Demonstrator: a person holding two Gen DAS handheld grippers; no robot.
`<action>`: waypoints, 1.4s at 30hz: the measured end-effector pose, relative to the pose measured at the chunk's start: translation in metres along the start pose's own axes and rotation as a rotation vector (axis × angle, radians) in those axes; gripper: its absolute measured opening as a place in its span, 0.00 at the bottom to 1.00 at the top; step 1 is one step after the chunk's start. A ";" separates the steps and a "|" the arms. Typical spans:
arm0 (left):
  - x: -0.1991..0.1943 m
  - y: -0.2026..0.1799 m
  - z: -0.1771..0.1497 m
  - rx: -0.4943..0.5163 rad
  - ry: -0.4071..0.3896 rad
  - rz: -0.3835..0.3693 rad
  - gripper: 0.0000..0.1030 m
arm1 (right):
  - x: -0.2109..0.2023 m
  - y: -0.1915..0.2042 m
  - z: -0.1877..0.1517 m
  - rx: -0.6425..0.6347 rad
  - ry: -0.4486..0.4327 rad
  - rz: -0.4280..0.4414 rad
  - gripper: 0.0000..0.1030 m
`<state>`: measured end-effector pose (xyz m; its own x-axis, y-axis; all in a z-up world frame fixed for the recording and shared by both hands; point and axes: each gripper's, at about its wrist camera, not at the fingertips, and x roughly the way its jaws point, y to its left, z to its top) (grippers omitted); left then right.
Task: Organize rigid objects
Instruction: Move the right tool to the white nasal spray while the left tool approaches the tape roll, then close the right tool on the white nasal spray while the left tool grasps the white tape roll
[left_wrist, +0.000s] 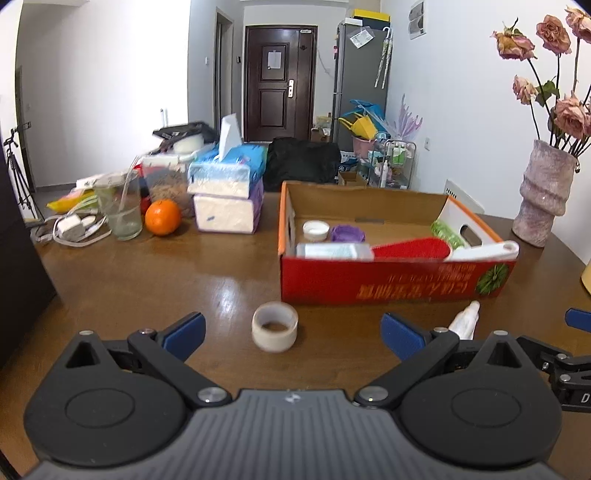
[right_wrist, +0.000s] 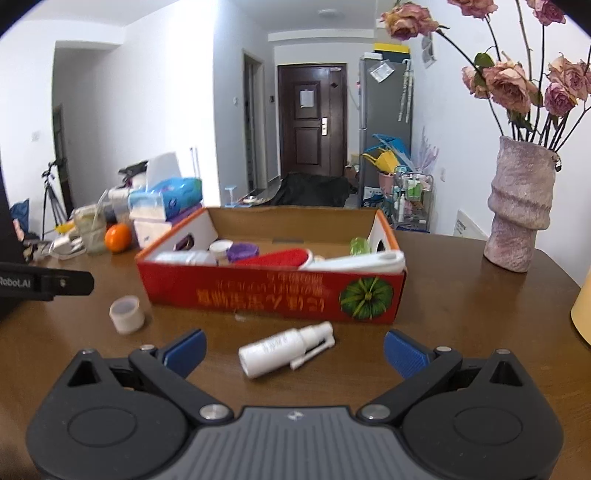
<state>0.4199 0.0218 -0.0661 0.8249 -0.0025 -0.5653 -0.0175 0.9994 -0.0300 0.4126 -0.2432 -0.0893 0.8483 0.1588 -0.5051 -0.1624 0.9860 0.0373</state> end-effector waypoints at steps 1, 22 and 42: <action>0.000 0.002 -0.005 -0.001 0.004 0.000 1.00 | -0.001 0.000 -0.004 -0.009 0.003 0.006 1.00; 0.015 0.025 -0.047 -0.038 0.019 0.012 1.00 | 0.016 -0.005 -0.026 -0.182 -0.035 0.138 1.00; 0.029 0.039 -0.048 -0.094 0.064 -0.007 1.00 | 0.120 -0.017 -0.001 -0.231 0.103 0.189 1.00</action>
<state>0.4161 0.0586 -0.1237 0.7878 -0.0145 -0.6158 -0.0675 0.9917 -0.1097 0.5170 -0.2408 -0.1516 0.7385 0.3210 -0.5930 -0.4328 0.9000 -0.0518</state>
